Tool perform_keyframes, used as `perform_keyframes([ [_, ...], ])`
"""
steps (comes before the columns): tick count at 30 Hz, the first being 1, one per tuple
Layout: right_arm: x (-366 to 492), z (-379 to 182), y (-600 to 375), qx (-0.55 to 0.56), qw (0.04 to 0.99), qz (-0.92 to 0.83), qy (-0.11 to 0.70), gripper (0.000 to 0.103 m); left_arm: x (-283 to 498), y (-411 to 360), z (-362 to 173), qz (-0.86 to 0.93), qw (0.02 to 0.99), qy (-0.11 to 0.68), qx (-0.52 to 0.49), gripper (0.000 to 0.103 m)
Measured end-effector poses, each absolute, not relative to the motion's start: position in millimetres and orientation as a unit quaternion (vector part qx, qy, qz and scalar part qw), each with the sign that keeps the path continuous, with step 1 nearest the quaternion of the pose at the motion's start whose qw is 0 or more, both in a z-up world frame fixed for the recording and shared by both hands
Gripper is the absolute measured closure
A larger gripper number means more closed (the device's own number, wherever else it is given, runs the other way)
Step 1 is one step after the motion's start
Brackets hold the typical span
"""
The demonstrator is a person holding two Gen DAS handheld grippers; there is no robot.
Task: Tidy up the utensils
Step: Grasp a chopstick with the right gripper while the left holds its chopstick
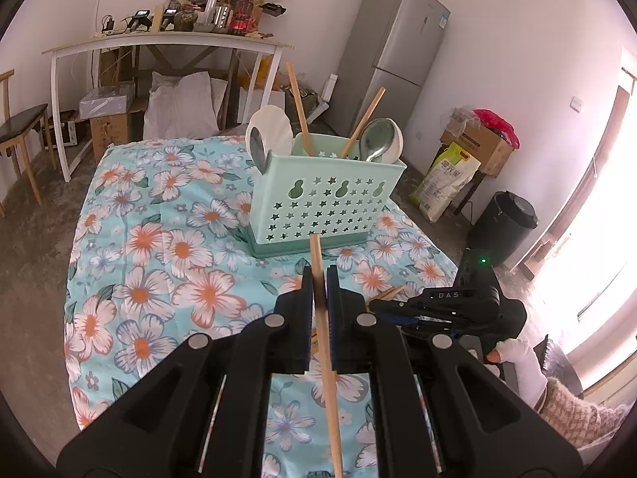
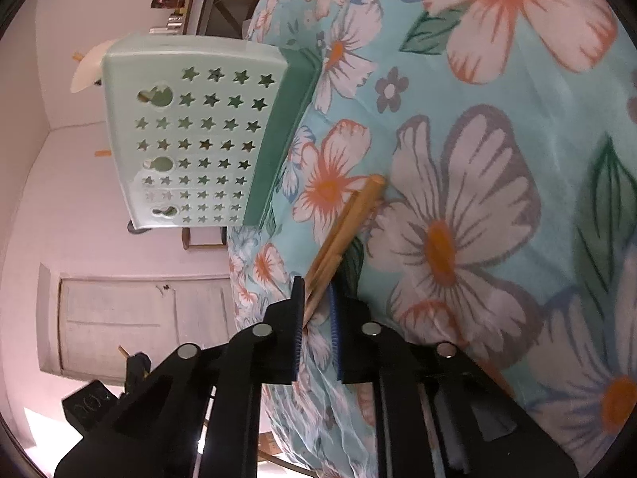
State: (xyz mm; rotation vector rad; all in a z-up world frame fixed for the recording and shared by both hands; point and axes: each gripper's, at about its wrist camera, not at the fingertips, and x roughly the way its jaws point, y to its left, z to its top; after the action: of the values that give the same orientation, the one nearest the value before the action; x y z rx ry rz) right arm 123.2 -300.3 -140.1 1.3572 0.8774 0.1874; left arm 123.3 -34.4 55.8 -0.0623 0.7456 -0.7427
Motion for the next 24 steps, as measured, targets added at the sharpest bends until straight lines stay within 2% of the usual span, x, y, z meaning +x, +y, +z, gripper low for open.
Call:
perform_keyframes([
  [5, 120.7, -139.8, -299.4, 0.622, 0.675, 0.08, 0.389, 0.089, 124.1, -32.2, 55.4, -0.354, 0.864, 0.356, -0.031, 0.097],
  [11, 125.0, -139.9, -300.5, 0.62, 0.675, 0.07, 0.394, 0.09, 124.2, -32.6, 55.2, -0.354, 0.864, 0.357, -0.031, 0.097],
  [14, 128.9, -138.6, -298.1, 0.611, 0.683, 0.062, 0.395, 0.093, 124.1, -31.5, 55.2, -0.354, 0.864, 0.356, -0.031, 0.097],
  [24, 105.2, -122.8, -302.5, 0.595, 0.709, 0.064, 0.374, 0.092, 124.4, -32.4, 55.0, -0.35, 0.865, 0.358, -0.031, 0.097],
])
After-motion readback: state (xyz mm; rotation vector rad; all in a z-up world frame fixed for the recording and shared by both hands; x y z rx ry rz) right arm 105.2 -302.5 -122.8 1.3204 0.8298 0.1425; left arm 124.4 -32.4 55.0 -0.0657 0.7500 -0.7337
